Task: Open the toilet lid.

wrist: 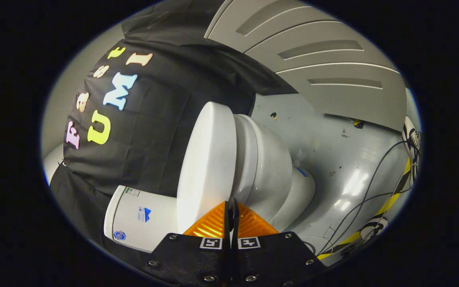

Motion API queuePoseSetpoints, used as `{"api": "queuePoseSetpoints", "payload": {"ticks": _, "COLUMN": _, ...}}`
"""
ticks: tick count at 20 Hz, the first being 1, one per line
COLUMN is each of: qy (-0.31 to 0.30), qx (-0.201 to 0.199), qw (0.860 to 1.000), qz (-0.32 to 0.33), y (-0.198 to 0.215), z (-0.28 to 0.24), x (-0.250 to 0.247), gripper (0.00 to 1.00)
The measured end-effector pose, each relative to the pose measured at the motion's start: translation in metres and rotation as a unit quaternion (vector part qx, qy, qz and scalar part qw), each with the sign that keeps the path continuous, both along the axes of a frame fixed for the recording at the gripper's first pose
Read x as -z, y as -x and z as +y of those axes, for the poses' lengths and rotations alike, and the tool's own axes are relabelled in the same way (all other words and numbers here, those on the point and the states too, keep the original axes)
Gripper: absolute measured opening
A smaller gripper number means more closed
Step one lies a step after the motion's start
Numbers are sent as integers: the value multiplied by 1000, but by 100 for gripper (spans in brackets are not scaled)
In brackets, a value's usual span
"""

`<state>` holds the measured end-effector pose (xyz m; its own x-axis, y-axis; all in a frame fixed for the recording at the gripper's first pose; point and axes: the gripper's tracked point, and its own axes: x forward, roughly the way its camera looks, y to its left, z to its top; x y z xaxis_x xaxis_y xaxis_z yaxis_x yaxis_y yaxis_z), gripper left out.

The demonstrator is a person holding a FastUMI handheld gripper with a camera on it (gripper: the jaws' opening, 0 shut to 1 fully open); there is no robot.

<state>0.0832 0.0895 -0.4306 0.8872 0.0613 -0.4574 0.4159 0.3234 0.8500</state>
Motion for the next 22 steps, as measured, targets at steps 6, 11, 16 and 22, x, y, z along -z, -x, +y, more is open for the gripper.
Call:
{"api": "queuePoseSetpoints", "payload": {"ticks": 6, "qy": 53, "qx": -12, "qw": 999, "qz": 6, "y": 1, "z": 1, "x": -18, "gripper": 0}}
{"api": "queuePoseSetpoints", "payload": {"ticks": 11, "qy": 110, "qx": -35, "qw": 993, "qz": 5, "y": 1, "z": 2, "x": -33, "gripper": 0}}
{"api": "queuePoseSetpoints", "payload": {"ticks": 16, "qy": 183, "qx": -62, "qw": 981, "qz": 0, "y": -3, "z": 6, "x": -54, "gripper": 0}}
{"api": "queuePoseSetpoints", "payload": {"ticks": 22, "qy": 222, "qx": -75, "qw": 972, "qz": -18, "y": -3, "z": 8, "x": -71, "gripper": 0}}
